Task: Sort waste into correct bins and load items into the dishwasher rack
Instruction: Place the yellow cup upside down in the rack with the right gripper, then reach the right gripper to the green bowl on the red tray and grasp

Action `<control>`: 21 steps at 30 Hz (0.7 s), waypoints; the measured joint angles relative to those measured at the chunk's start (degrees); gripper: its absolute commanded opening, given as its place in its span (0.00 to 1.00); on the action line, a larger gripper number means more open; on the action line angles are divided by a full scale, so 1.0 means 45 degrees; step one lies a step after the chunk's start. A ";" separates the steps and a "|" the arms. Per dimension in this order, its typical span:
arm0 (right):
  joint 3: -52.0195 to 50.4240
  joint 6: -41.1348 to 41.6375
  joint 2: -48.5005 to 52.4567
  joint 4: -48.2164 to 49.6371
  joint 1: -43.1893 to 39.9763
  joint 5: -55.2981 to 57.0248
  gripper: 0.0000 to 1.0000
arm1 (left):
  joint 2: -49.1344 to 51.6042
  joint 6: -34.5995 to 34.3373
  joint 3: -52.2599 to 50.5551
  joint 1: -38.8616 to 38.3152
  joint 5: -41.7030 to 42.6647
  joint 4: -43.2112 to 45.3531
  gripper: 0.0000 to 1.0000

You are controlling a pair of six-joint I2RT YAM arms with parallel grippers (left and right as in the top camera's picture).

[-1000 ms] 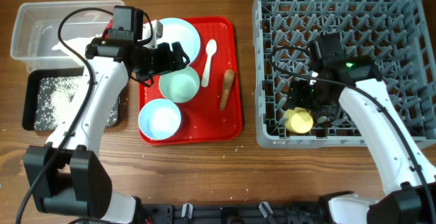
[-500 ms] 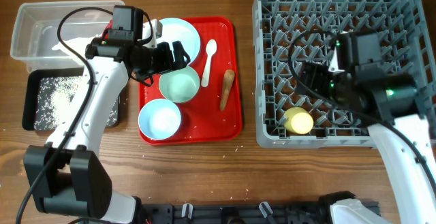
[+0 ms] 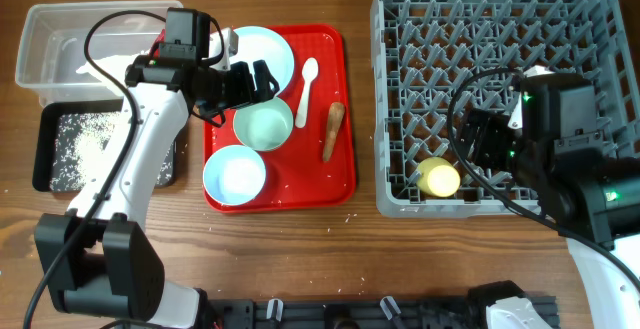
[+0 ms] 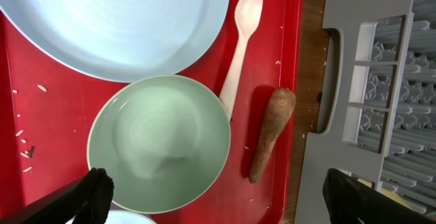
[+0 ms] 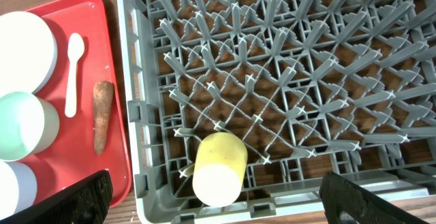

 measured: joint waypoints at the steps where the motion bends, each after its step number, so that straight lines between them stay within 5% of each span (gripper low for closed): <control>1: 0.0000 0.0000 0.0000 0.0005 0.0000 0.0000 0.99 | 0.0000 0.0000 0.0000 0.0000 0.0000 0.0000 1.00; 15: 0.0000 -0.0350 0.1880 0.2166 0.0039 -0.3444 1.00 | -0.0053 0.0845 0.0000 0.0000 -0.0049 0.0670 1.00; 21: 0.0000 0.0039 0.3361 0.4410 0.1875 -0.4469 1.00 | -0.1826 0.1117 0.0044 0.0432 -0.0631 0.0612 1.00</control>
